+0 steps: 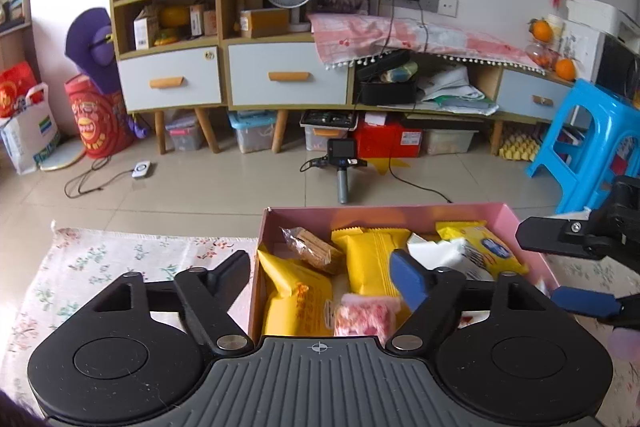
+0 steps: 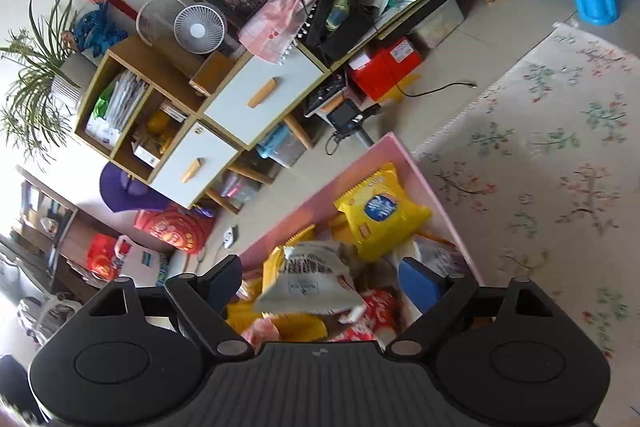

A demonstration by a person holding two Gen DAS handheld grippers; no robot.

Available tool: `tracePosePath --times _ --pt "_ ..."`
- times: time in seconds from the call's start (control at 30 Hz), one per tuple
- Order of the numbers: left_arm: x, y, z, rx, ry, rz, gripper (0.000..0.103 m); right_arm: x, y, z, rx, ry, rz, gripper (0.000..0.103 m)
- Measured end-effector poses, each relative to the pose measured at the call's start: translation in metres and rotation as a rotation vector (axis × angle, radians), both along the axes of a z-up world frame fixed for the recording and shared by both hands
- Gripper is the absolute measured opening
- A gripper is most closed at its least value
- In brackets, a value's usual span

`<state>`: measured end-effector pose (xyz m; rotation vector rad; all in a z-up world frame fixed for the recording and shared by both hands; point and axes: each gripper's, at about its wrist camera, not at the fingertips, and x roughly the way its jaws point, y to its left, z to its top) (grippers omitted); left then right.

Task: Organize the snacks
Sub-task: 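Open the left tool over the box while the right tool releases the pecan packet inside, then move the left tool toward the blue-and-white packet while the right tool moves toward the white-green packet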

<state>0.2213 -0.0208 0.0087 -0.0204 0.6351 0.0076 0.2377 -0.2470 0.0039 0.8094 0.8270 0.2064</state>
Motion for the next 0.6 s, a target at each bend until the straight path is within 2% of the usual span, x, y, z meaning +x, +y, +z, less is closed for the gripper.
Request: tracePosePath --times 0.37,0.47,0.6 --pt "-0.056 0.006 0.013 -0.045 0.05 -0.021 0.089 -0.039 -0.021 0.033 -0.107 0.013 -0.021 0.087" --pt "-0.073 0.012 0.018 -0.079 0.059 -0.01 0.093 -0.053 -0.023 0.037 -0.131 0.014 -0.016 0.088" --pt "-0.092 0.022 0.019 -0.132 0.089 0.022 0.094 -0.069 -0.024 0.036 -0.138 0.036 -0.001 0.089"
